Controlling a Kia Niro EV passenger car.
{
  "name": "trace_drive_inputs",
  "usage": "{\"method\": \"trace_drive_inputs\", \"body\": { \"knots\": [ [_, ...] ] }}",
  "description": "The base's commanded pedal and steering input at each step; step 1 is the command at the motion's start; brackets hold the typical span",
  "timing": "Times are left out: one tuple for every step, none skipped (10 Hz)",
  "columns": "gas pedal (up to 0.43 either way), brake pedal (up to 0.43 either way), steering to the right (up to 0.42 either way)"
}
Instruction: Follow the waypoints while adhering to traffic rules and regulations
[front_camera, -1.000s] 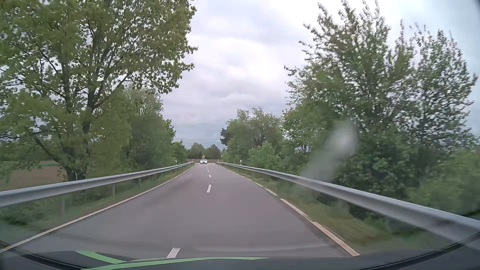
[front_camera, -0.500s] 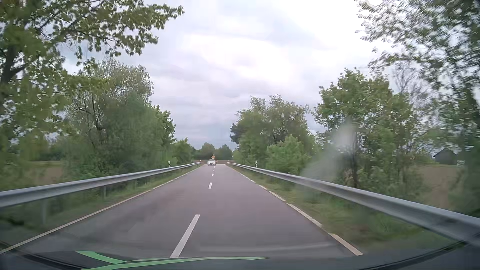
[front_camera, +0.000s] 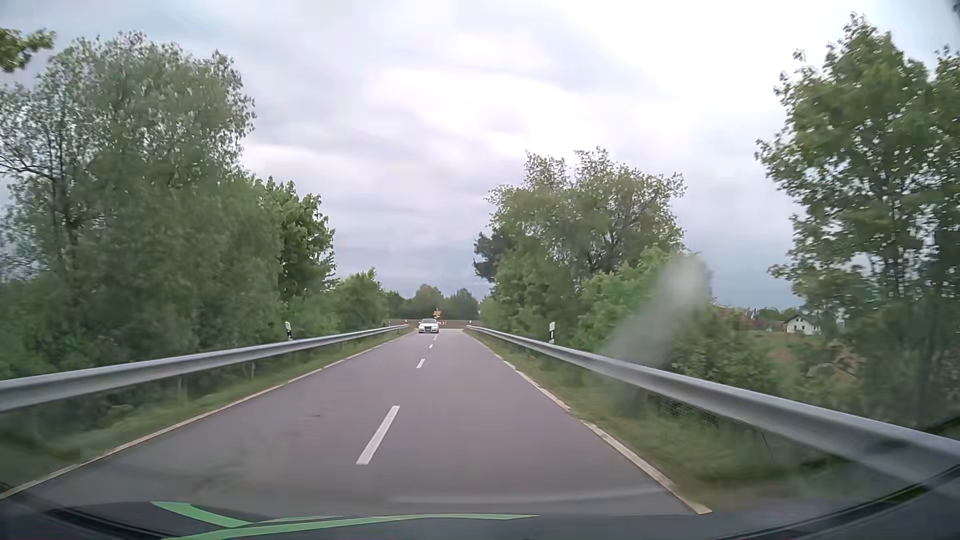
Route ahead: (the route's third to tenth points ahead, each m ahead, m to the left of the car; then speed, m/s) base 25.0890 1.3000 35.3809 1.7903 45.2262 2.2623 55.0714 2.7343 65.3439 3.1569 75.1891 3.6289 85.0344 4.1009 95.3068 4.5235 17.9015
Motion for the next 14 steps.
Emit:
{"method": "trace_drive_inputs", "body": {
  "knots": [
    [0.000,0.037,-0.012],
    [0.000,0.049,-0.011],
    [0.000,0.061,-0.011],
    [0.000,0.067,-0.011],
    [0.000,0.079,-0.011],
    [0.000,0.085,-0.011],
    [0.000,0.085,-0.011],
    [0.000,0.091,-0.010],
    [0.000,0.098,-0.008],
    [0.000,0.104,-0.007],
    [0.000,0.122,-0.006],
    [0.000,0.128,-0.007],
    [0.000,0.134,-0.006],
    [0.000,0.146,-0.006]
  ]
}}
